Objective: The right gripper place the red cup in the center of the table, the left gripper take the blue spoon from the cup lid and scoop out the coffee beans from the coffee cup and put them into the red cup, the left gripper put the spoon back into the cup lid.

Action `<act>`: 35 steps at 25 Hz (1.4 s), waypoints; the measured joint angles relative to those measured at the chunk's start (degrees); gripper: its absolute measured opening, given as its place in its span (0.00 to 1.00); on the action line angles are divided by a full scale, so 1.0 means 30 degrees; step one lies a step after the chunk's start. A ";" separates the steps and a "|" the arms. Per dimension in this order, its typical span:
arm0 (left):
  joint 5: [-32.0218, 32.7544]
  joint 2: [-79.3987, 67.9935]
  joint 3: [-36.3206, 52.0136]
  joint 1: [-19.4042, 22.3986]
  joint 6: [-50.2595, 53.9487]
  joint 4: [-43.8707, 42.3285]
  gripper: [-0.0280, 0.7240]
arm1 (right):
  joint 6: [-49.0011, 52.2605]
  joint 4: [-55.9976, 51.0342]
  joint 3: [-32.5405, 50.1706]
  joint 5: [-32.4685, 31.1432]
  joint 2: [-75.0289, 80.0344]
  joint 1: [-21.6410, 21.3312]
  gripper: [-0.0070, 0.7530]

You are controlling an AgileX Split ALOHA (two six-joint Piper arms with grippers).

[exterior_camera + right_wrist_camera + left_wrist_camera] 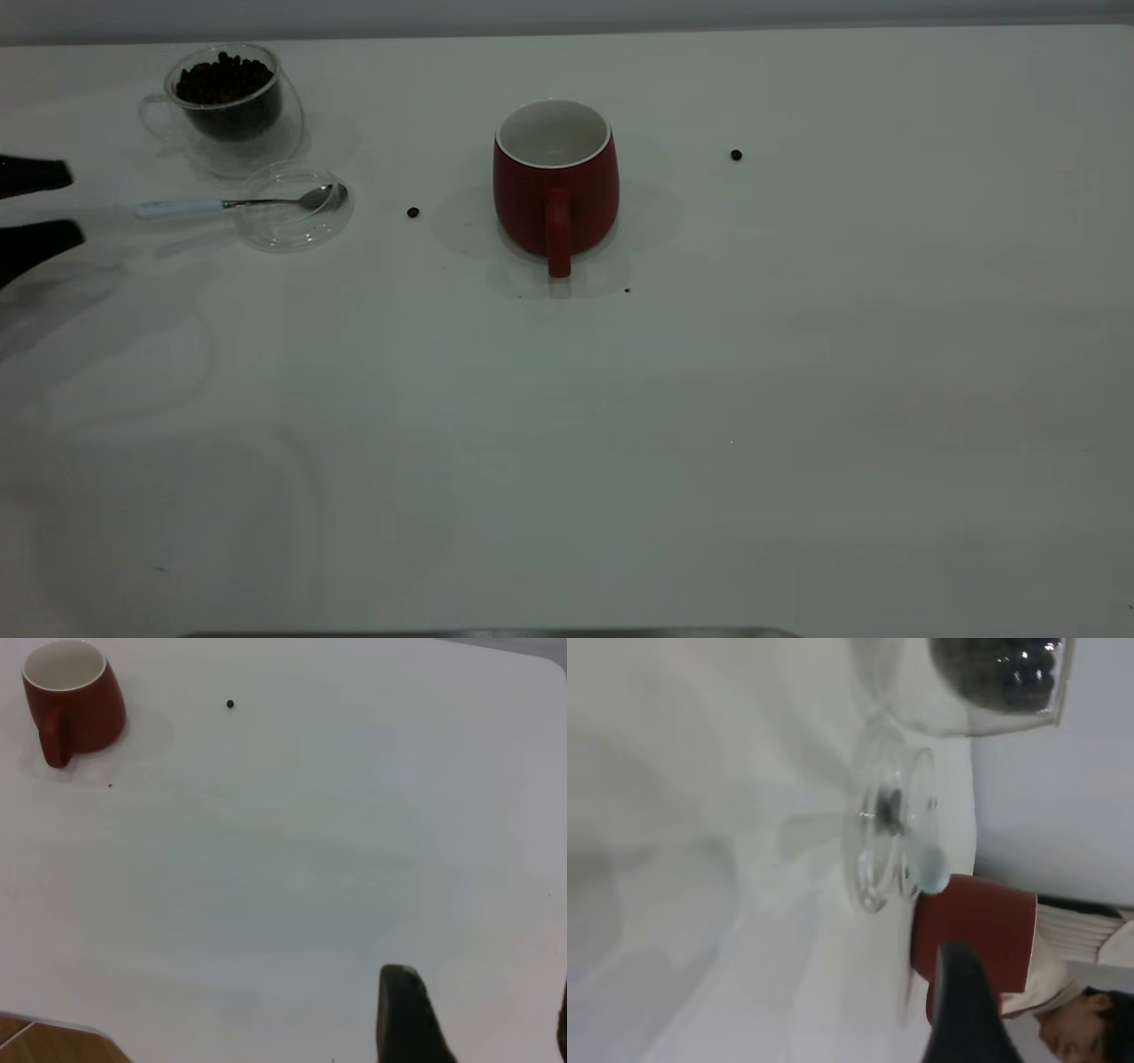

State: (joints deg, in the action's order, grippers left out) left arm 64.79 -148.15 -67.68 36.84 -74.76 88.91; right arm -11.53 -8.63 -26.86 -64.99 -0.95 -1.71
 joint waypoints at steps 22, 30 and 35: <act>0.0627 1.9250 0.0190 -0.2590 0.6604 0.0922 0.70 | 0.0000 0.0000 0.0000 0.0000 0.0000 0.0000 0.59; -0.2902 2.9065 0.0413 -0.5711 1.1928 -1.3090 0.69 | 0.0000 0.0000 0.0000 0.0000 0.0000 0.0000 0.59; -0.2182 3.2272 0.0435 -0.6092 1.8026 -1.9388 0.69 | 0.0000 0.0000 0.0000 0.0000 0.0000 0.0000 0.59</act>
State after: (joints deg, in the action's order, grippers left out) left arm 58.24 -51.34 -66.37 18.56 -20.68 30.74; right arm -11.53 -8.63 -26.86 -64.99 -0.95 -1.71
